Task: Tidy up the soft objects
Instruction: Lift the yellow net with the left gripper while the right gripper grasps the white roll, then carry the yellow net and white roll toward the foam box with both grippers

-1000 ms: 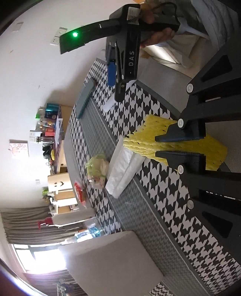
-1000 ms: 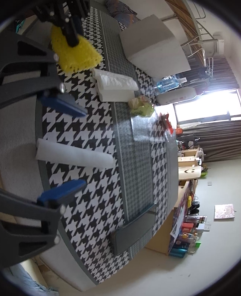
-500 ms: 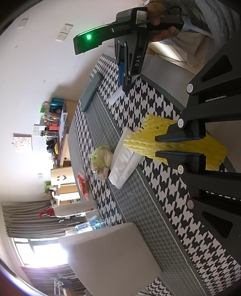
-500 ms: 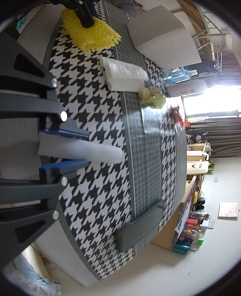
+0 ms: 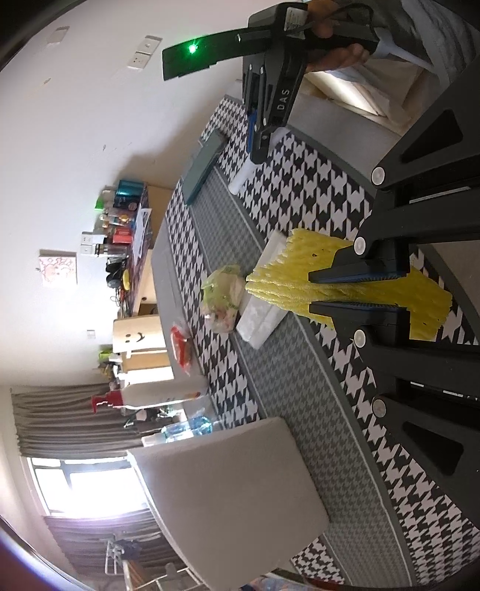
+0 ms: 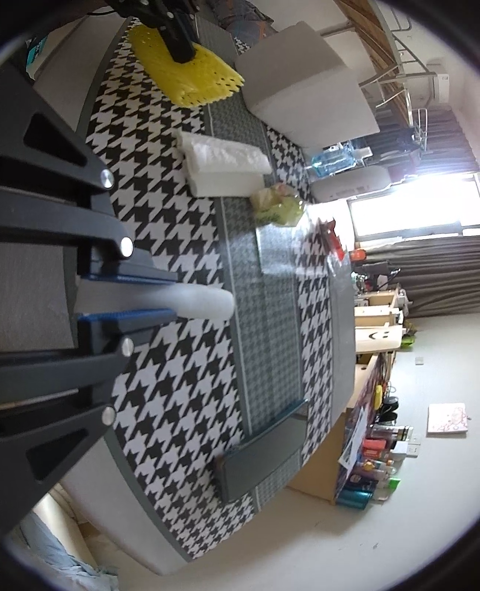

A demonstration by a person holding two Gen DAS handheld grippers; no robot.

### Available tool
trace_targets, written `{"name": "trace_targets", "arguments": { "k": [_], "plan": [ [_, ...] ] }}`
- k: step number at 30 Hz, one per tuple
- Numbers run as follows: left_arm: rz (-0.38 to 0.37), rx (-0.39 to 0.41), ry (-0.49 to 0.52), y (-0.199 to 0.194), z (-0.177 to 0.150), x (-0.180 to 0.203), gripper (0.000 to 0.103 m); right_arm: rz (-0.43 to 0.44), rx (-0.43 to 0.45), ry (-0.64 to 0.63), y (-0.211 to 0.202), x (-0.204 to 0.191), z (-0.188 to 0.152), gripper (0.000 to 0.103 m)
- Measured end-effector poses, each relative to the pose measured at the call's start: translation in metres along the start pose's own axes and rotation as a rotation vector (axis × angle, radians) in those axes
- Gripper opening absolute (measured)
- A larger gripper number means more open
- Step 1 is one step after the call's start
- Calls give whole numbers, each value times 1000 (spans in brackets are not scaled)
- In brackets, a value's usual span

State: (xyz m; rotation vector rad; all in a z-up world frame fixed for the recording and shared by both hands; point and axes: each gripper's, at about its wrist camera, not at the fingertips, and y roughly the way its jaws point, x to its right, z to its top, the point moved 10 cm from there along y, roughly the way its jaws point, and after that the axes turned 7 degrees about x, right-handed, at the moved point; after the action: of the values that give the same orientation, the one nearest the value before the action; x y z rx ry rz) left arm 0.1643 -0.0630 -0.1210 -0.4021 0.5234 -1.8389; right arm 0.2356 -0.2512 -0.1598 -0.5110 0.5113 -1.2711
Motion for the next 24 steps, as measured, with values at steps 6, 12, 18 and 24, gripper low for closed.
{"name": "trace_targets", "arguments": {
  "k": [6,12,18,24],
  "plan": [
    [18,8,1,-1,7,-6,10,23,25,-4,-3,-6,8,16],
    [30,22,-2,-3,14,-12,10,42,51,-23,-6,-14,15,16],
    [39,50,-25,-4,28,-19,10,57,78,-26,-8,-20,32,16],
    [49,75,-22,-7,41,-23,10,74,105,-7,-10,-24,46,16]
  ]
}}
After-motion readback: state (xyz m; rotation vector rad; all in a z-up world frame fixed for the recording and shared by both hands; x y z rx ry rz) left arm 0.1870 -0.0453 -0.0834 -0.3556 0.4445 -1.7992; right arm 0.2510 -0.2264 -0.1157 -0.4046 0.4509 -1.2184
